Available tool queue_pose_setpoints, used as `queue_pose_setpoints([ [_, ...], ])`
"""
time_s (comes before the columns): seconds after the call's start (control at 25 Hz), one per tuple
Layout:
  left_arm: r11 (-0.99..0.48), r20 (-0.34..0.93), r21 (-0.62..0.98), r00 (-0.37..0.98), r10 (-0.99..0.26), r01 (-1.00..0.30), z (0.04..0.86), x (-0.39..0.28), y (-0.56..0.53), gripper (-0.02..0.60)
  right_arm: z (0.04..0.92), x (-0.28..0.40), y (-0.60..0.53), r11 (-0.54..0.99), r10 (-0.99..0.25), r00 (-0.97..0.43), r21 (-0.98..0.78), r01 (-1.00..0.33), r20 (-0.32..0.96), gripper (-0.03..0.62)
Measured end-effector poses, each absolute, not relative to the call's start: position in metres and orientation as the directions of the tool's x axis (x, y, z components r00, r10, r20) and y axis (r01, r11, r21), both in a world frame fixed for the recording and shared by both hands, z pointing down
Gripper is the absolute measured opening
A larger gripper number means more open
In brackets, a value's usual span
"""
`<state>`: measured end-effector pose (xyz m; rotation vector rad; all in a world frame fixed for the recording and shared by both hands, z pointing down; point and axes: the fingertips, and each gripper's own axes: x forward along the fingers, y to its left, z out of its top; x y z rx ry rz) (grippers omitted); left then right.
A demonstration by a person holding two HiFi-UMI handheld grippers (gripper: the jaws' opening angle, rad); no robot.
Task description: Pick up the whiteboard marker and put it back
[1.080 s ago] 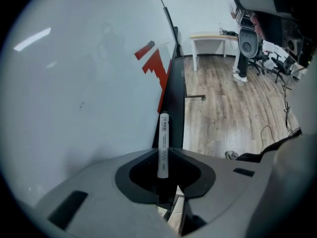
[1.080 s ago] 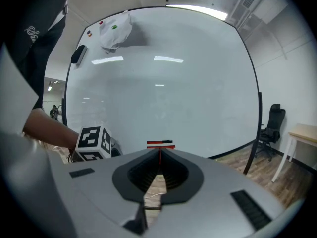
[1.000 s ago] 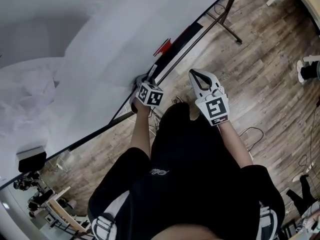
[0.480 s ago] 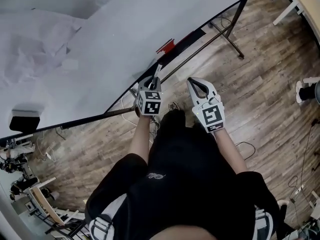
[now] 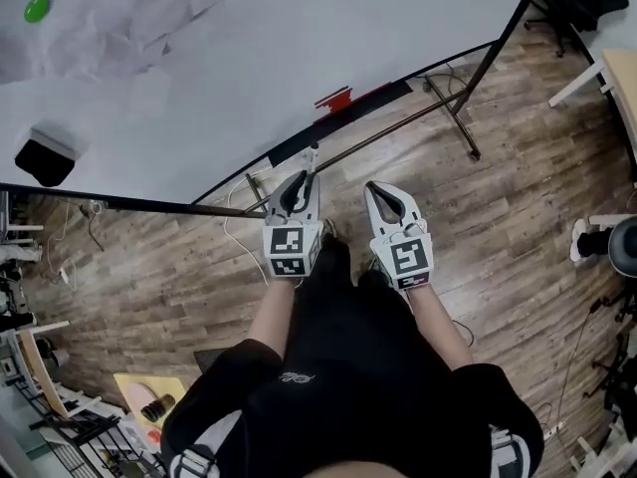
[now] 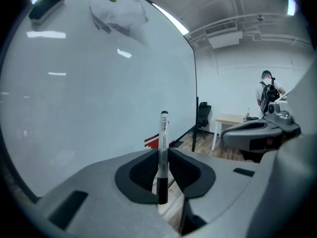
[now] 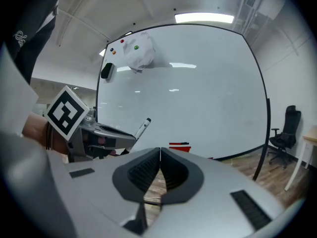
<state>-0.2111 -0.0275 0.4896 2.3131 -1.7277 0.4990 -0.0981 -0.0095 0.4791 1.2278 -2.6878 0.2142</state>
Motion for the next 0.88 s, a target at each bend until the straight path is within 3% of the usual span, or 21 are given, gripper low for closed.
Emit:
queue_pose_setpoints([
  [0.32, -0.246, 0.24, 0.044, 0.249, -0.938, -0.968, 0.453, -0.201, 0.015, 0.067, 0.468, -0.1, 0.016, 0.646, -0.742, -0.647, -0.073, -0.76, 0.175, 0.005],
  [0.88, -0.451, 0.174, 0.099, 0.461, -0.87, -0.887, 0.43, -0.201, 0.003, 0.067, 0.433, -0.111, 0.01, 0.507, -0.85, -0.507, -0.038, -0.861, 0.145, 0.005],
])
